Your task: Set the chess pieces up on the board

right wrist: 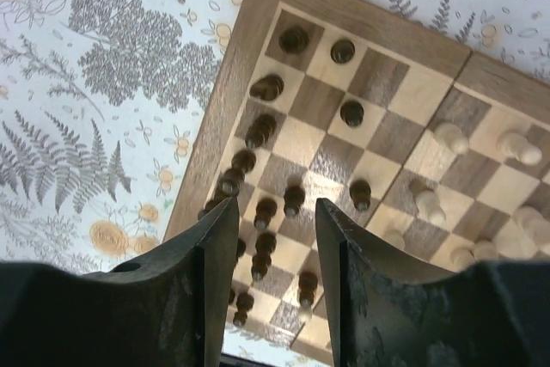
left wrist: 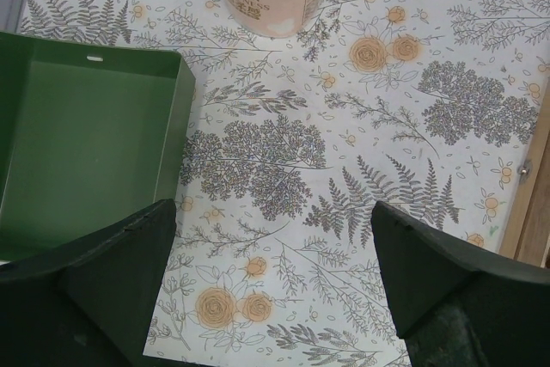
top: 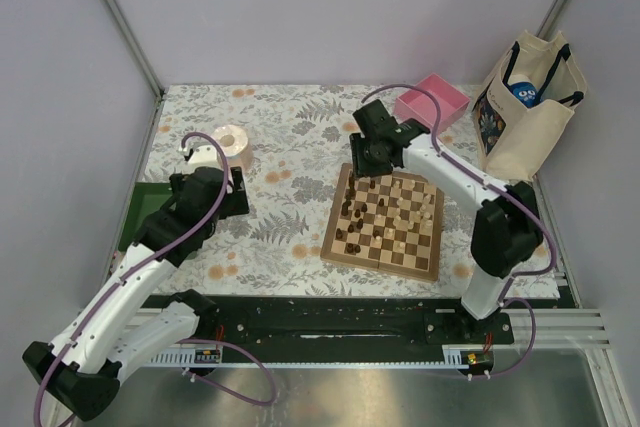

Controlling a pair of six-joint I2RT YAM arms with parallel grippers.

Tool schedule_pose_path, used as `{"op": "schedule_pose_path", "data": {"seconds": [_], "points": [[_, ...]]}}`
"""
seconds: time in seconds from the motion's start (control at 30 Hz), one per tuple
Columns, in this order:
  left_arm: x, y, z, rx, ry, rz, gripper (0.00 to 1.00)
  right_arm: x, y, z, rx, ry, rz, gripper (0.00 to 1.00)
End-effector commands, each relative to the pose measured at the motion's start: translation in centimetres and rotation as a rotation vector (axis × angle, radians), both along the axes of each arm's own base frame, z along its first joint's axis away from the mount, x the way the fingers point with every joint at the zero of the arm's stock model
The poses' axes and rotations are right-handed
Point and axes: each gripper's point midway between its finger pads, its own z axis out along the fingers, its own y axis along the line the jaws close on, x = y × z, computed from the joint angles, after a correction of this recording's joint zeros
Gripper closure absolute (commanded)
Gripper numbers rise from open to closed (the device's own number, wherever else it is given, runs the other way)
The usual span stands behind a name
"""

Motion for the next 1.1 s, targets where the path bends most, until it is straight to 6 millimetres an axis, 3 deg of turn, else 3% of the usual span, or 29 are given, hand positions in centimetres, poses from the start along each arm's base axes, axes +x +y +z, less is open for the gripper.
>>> {"op": "schedule_pose_path", "data": {"seconds": [0.0, 0.27, 0.53, 1.07], "points": [[0.0, 0.2, 0.6, -0.012, -0.032, 0.006, 0.01, -2.0, -1.1, 1.5, 0.05, -0.022, -0.016, 0.5], [-0.1, 0.1, 0.6, -0.02, -0.034, 0.0, 0.01, -5.9, -0.4, -1.4, 0.085, 0.085, 0.005, 0.47], [-0.1, 0.2, 0.5, -0.014, -0.028, 0.001, 0.01, -8.4, 0.6, -4.0, 0.066, 0.16, 0.049, 0.48], [-0.3, 0.2, 0.6, -0.023, -0.036, 0.0, 0.01, -9.2, 0.9, -6.4, 0.02, 0.206, 0.058, 0.55]]}}
